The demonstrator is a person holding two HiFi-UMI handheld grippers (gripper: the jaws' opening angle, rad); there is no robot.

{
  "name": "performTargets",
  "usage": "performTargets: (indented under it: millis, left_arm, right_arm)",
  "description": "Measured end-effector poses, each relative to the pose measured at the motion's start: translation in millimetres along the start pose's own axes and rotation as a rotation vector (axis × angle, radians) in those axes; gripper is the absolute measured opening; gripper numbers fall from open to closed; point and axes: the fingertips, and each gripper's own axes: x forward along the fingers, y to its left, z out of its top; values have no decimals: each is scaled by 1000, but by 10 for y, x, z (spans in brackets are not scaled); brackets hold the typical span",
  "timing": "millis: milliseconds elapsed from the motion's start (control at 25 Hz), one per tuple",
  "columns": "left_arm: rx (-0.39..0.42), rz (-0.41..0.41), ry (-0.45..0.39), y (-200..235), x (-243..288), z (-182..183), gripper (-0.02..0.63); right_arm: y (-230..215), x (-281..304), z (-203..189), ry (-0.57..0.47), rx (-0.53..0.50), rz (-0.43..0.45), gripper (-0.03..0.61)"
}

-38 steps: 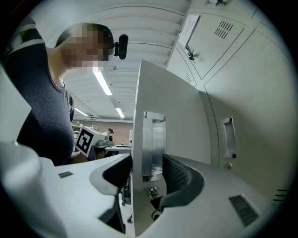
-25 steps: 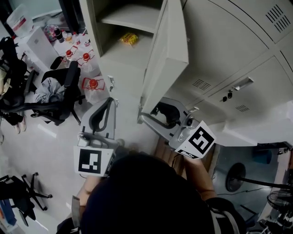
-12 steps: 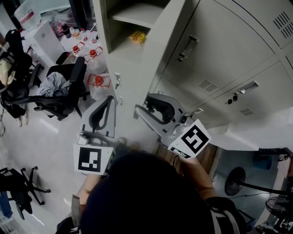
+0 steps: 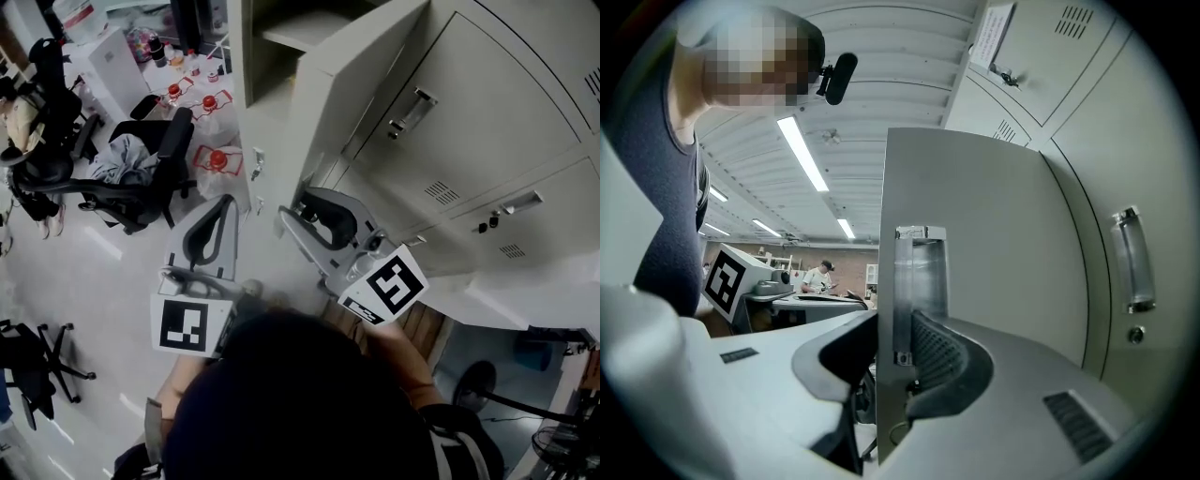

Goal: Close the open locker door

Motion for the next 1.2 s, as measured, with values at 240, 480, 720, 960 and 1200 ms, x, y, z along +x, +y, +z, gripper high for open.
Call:
performTargets:
  millis: [240, 480, 720, 960, 1200]
  left_arm:
    - [-1, 32, -10, 85, -36, -7, 2]
    - [1, 47, -30, 95, -41, -6, 2]
    - [-22, 65, -17, 229, -33, -38, 2]
    - [-41, 49, -28, 361, 85, -80, 2]
    - [-48, 26, -2, 592, 259, -136, 2]
  right_arm:
    - [8, 137, -15, 8, -3, 14, 117]
    - [-5, 218, -31, 10, -4, 22, 115]
    - [2, 363, -18, 19, -5, 21, 114]
    - [-12, 553, -28, 21, -11, 13, 114]
    - [-111, 816, -57, 28, -9, -13, 105]
